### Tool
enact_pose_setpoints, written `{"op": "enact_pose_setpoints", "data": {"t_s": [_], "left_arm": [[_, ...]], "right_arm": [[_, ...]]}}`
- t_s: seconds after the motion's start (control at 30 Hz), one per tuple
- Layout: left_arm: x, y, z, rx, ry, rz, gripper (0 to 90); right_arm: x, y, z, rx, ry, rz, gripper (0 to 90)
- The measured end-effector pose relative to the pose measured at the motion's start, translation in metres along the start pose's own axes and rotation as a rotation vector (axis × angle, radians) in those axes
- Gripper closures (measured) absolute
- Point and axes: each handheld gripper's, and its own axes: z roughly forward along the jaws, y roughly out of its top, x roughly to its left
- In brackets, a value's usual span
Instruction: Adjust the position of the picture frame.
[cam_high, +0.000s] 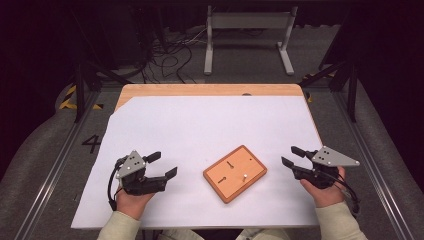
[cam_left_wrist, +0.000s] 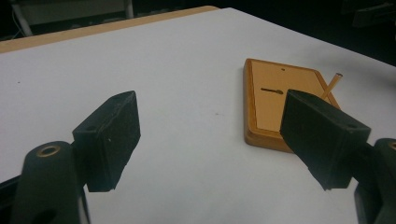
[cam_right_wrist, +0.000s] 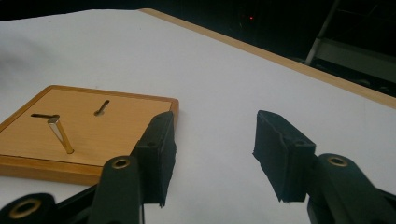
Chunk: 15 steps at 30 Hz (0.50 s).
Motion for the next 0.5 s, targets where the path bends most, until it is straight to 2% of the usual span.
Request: {"op": "enact_pose_setpoints", "data": {"t_s": [0.17, 0.3, 0.33, 0.4, 0.5], "left_arm": [[-0.0019, 0.0009, 0.0013, 0.009, -0.004, 0.011, 20.7], [-0.0017, 0.0013, 0.0015, 0.006, -0.013, -0.001, 20.9], [-0.0016, 0.0012, 0.0018, 0.002, -0.024, -0.012, 20.9], [-0.0014, 0.0016, 0.0024, -0.001, -0.033, -0.018, 22.2], [-0.0024, 0.0026, 0.0028, -0.001, -0.039, -0.012, 26.2]], "right_arm": [[0.0004, -0.0003, -0.0006, -0.002, 0.006, -0.022, 52.4], [0.0025, 0.0027, -0.0018, -0.005, 0.015, -0.03, 57.3], [0.0025, 0.0027, -0.0018, -0.005, 0.015, -0.03, 57.3], [0.0047, 0.0044, -0.0017, 0.006, 0.046, -0.02, 57.2], [0.009, 0.0068, -0.0025, 0.017, 0.047, -0.029, 57.3]]}}
